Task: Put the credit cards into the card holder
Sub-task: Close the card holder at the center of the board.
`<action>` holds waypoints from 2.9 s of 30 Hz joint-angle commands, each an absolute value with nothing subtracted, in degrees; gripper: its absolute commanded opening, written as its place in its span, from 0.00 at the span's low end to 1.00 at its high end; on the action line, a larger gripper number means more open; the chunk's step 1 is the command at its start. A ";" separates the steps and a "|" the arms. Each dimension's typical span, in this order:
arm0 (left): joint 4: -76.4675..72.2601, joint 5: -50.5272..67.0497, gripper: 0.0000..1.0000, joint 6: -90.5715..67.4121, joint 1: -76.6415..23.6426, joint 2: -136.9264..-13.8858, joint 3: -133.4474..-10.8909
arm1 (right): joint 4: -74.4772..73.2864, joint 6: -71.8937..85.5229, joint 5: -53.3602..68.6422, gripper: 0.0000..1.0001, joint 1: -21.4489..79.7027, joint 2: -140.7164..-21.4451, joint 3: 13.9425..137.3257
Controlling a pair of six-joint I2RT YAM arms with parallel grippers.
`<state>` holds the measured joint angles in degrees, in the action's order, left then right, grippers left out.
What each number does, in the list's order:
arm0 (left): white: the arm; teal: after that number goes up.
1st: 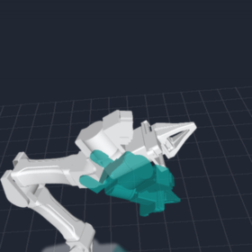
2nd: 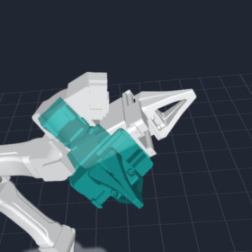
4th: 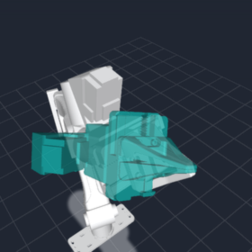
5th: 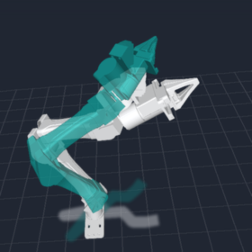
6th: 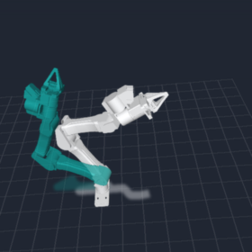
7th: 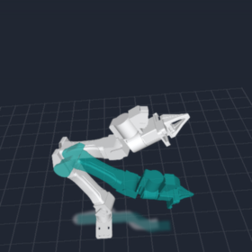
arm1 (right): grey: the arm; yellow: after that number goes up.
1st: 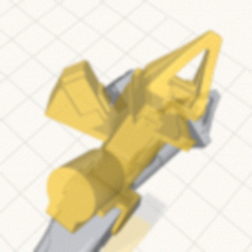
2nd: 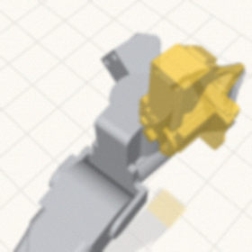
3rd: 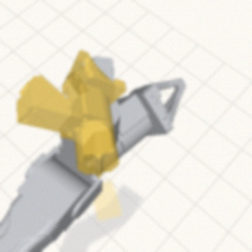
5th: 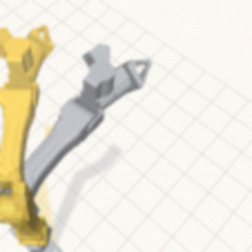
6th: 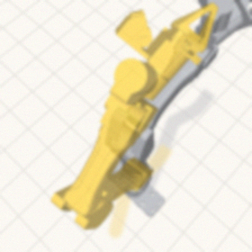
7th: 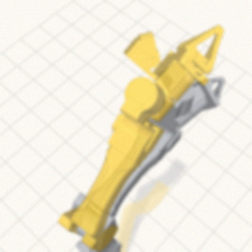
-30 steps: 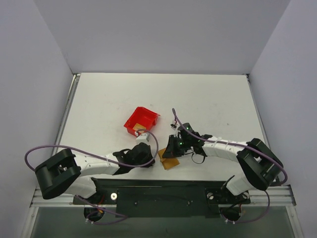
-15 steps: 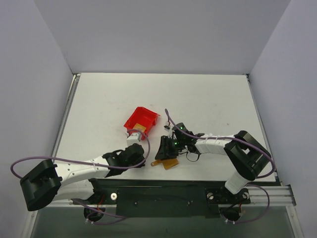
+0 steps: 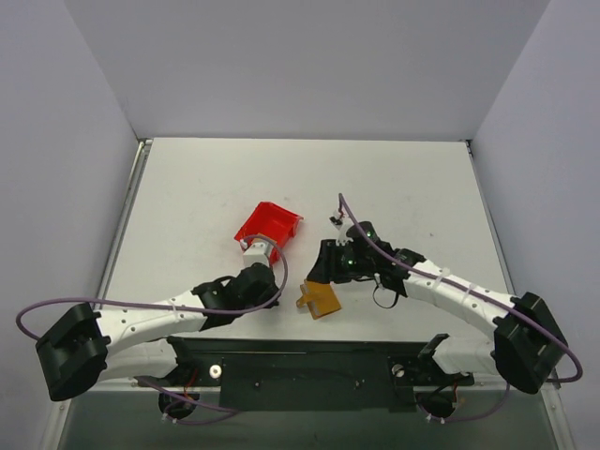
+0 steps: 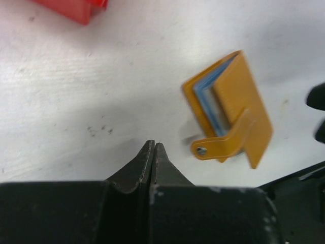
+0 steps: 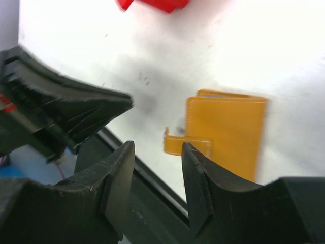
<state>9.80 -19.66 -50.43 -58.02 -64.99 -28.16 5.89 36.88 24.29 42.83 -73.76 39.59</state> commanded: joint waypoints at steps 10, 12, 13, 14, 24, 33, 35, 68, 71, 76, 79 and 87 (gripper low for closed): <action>-4.13 -8.09 0.00 -39.82 -58.27 -69.69 -41.65 | -5.80 34.10 15.29 0.30 31.38 -72.86 35.33; -4.92 -6.51 0.00 -39.46 -58.62 -72.68 -42.62 | -5.01 34.62 16.34 0.30 31.29 -73.74 34.63; -5.27 -5.89 0.00 -39.46 -58.88 -74.69 -42.80 | -4.23 34.72 16.43 0.30 31.29 -73.91 34.54; -5.53 -5.63 0.00 -39.64 -58.89 -75.58 -42.89 | -3.87 34.98 16.61 0.31 31.29 -73.83 34.11; -3.69 -6.77 0.00 -41.13 -58.89 -81.91 -39.83 | -3.60 34.37 16.26 0.31 31.38 -73.83 33.93; -5.71 -6.07 0.00 -42.54 -58.97 -83.67 -34.81 | -2.20 34.10 18.63 0.36 31.11 -74.97 33.40; -6.24 -5.89 0.00 -42.80 -58.97 -84.46 -34.19 | -1.23 34.10 20.29 0.37 30.94 -75.32 33.14; -3.80 -10.71 0.00 -46.23 -58.71 -82.11 -33.83 | 1.44 31.91 28.23 0.00 30.06 -74.19 34.71; -0.10 -16.76 0.00 -46.76 -58.54 -76.65 -34.28 | -7.01 28.32 19.64 0.00 30.32 -70.76 39.09; 5.35 -21.53 0.04 -45.97 -56.87 -65.06 -32.79 | -21.26 23.30 0.19 0.00 34.53 -70.22 46.65; 7.64 -21.88 0.04 -45.00 -54.68 -61.27 -32.43 | -26.44 22.94 -12.52 0.00 38.92 -71.97 50.18; 8.09 -20.13 0.04 -46.05 -52.21 -58.45 -29.54 | -32.25 24.87 -23.55 0.00 50.17 -83.75 56.77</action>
